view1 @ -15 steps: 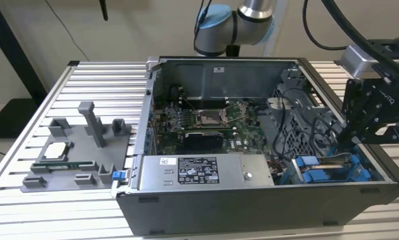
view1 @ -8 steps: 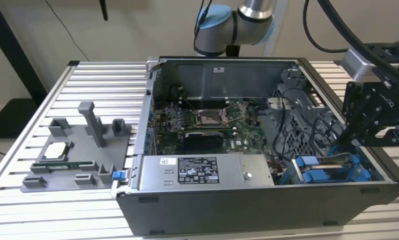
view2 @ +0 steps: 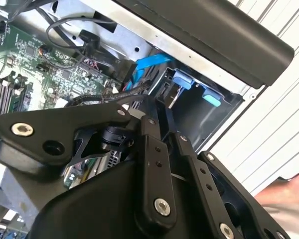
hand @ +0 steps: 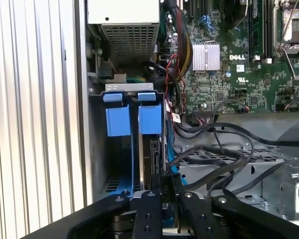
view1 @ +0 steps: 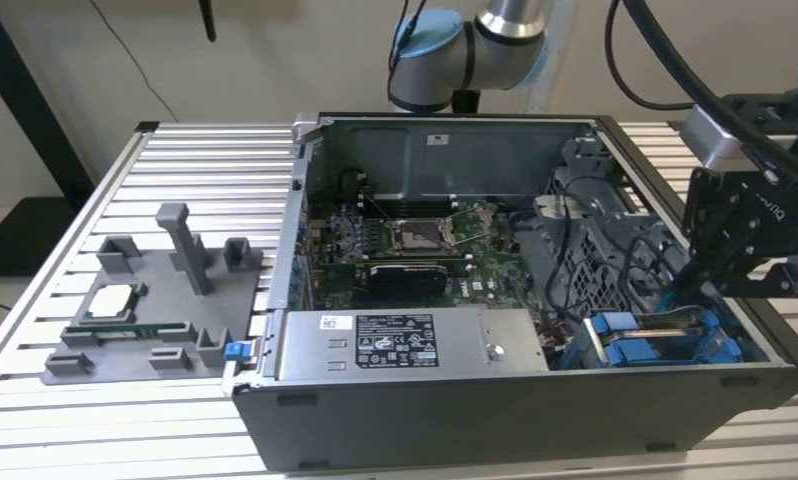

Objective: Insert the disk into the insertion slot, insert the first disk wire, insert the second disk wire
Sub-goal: 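Insert the first disk wire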

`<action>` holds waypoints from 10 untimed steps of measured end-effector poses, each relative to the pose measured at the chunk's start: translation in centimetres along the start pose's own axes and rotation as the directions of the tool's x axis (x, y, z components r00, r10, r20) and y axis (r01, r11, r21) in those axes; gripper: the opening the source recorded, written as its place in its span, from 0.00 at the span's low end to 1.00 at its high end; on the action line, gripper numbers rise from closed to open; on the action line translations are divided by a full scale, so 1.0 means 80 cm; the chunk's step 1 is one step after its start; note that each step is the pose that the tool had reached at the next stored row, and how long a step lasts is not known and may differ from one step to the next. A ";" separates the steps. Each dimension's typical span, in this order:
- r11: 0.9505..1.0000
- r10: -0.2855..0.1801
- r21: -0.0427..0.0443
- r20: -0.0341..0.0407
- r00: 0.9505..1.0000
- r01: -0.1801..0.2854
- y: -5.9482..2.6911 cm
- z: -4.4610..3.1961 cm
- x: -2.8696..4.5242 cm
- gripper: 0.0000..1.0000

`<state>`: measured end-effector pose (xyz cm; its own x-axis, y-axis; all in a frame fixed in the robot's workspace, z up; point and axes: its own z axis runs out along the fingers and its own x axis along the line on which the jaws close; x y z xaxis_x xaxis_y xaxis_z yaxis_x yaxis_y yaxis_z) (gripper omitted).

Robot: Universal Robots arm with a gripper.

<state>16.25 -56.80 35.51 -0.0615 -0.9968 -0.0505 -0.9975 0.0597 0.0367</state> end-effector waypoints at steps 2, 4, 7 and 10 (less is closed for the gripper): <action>1.000 -0.003 0.000 0.000 1.000 0.003 -0.001 0.0033 0.0001 0.00; 1.000 -0.006 0.000 0.000 1.000 0.006 -0.002 0.0057 0.0001 0.00; 1.000 -0.008 0.000 -0.001 1.000 0.008 -0.003 0.0076 0.0002 0.00; 1.000 -0.008 0.000 0.000 1.000 0.008 -0.003 0.0088 0.0009 0.00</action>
<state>16.49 -56.85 34.79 -0.0538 -0.9973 -0.0505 -0.9980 0.0520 0.0366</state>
